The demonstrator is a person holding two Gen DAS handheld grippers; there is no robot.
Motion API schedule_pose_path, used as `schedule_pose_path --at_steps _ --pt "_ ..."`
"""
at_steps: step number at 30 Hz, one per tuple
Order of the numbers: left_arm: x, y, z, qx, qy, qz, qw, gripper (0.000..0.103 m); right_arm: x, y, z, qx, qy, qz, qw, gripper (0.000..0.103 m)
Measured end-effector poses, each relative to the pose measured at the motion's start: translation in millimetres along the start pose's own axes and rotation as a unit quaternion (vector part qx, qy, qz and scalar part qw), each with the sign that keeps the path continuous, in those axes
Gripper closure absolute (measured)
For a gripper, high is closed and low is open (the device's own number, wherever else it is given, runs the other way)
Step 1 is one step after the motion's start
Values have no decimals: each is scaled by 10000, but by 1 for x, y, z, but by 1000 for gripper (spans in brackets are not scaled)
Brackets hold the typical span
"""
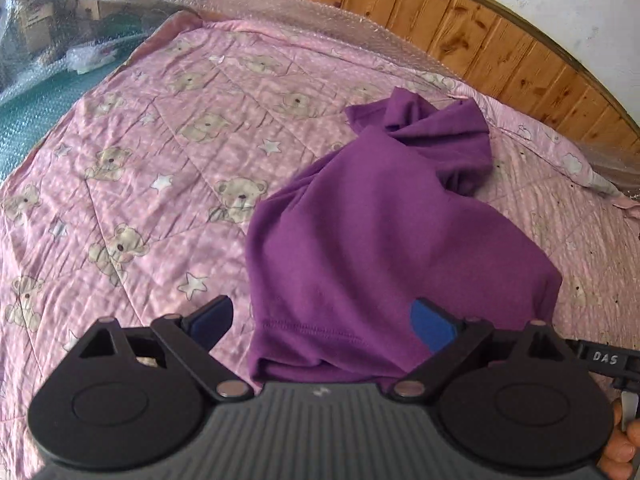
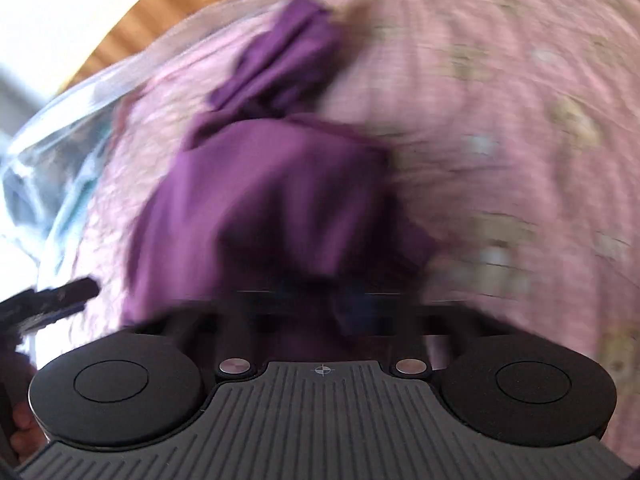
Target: Fold clothes
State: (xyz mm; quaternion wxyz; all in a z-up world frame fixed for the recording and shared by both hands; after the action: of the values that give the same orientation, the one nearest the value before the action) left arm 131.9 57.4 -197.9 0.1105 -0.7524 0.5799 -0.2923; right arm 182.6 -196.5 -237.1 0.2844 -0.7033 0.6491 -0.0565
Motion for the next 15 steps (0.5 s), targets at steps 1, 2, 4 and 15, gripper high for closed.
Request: schedule_pose_path --at_steps 1,2,4,15 --pt "-6 -7 -8 146 -46 -56 9999 4 -27 -2 -14 301 -106 -443 9985 97" --pt "-15 -14 -16 292 -107 -144 9994 4 -61 -1 -30 607 -407 -892 9933 97" --pt "-33 -27 -30 567 -227 -320 9976 4 -123 11 -59 931 -1093 -1608 9765 102" --pt "-24 -8 -28 192 287 179 9992 4 -90 69 -49 416 -625 -1227 9896 52"
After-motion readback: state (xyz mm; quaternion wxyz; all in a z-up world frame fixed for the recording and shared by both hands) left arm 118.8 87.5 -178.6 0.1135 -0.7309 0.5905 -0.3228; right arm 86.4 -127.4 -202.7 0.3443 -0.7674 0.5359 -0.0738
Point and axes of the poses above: each gripper's, at about its wrist camera, not at the fingertips, and z roughly the way its jaws point, x to its right, y to its underside, the point moved 9 cm from there along z, roughly the way its jaws point, and after that the axes turned 9 degrees about y, right-handed, at the moved point
